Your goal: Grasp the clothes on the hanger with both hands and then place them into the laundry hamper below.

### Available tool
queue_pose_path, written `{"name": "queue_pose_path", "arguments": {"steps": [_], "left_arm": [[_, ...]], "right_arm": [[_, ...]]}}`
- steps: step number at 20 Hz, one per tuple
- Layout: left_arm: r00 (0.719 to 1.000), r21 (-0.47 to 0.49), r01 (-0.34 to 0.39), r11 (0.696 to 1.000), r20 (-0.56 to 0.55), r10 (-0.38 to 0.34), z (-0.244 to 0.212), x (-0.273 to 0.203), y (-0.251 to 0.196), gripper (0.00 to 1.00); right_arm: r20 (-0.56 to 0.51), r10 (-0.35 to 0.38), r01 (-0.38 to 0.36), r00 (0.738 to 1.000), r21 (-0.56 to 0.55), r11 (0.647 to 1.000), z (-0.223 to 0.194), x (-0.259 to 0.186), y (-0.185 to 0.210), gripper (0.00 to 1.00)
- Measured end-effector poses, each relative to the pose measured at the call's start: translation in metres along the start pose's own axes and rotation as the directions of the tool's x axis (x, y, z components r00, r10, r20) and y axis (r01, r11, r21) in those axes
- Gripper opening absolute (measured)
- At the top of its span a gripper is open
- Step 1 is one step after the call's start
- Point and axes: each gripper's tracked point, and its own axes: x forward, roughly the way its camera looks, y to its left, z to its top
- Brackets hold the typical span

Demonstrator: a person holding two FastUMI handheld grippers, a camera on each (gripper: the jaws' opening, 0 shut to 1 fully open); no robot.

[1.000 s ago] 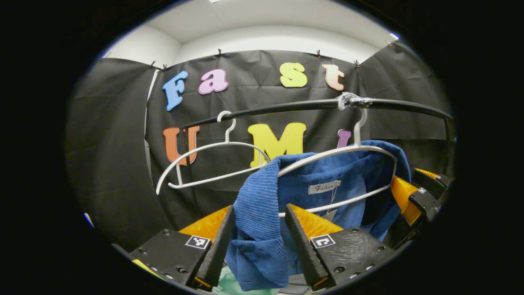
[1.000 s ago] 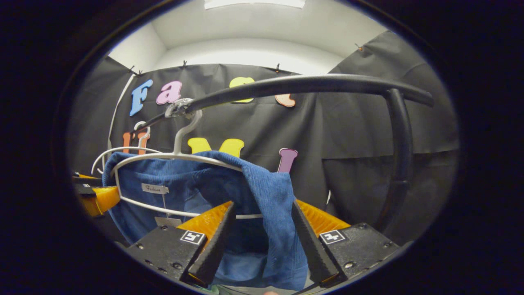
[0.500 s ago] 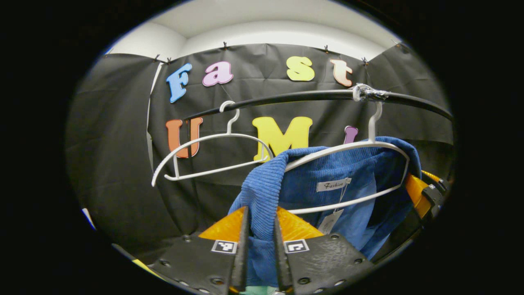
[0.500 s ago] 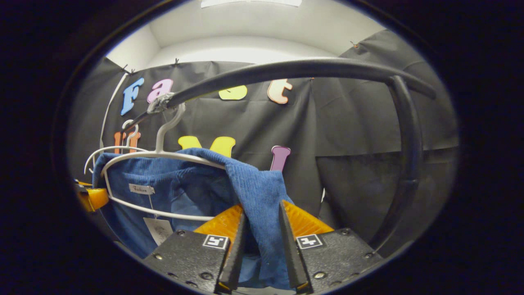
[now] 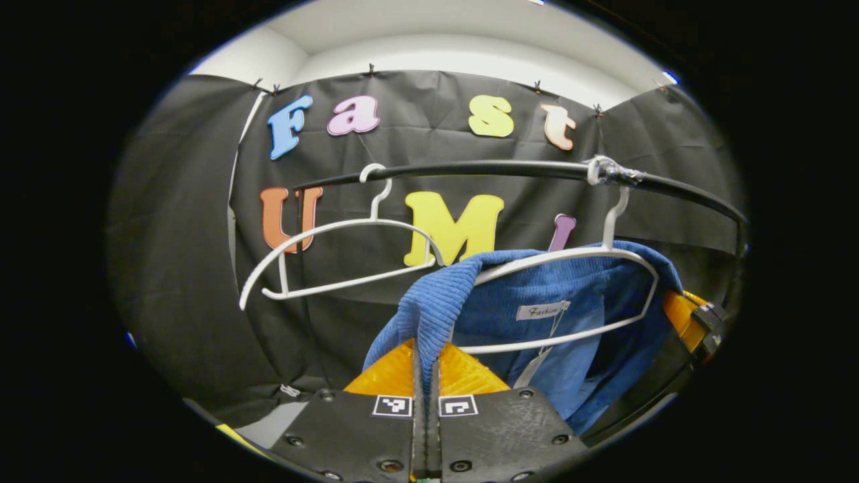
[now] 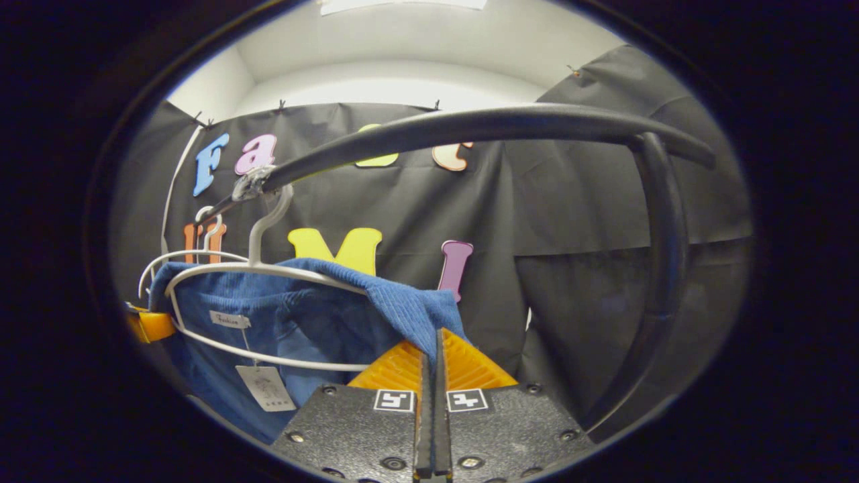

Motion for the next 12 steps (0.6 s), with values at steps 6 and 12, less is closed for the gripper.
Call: {"name": "queue_pose_path", "arguments": {"steps": [6, 12], "left_arm": [[0.999, 0.030, 0.017, 0.999, 0.043, -0.019, 0.036, -0.009, 0.003, 0.01], [0.991, 0.147, 0.049, 0.988, 0.117, -0.067, 0.085, -0.006, 0.011, 0.05]], "right_arm": [[0.046, -0.029, 0.029, 0.999, 0.015, 0.999, 0.026, -0.002, -0.009, 0.05], [0.083, -0.058, 0.056, 0.995, 0.026, 0.998, 0.048, -0.001, -0.014, 0.04]]}}
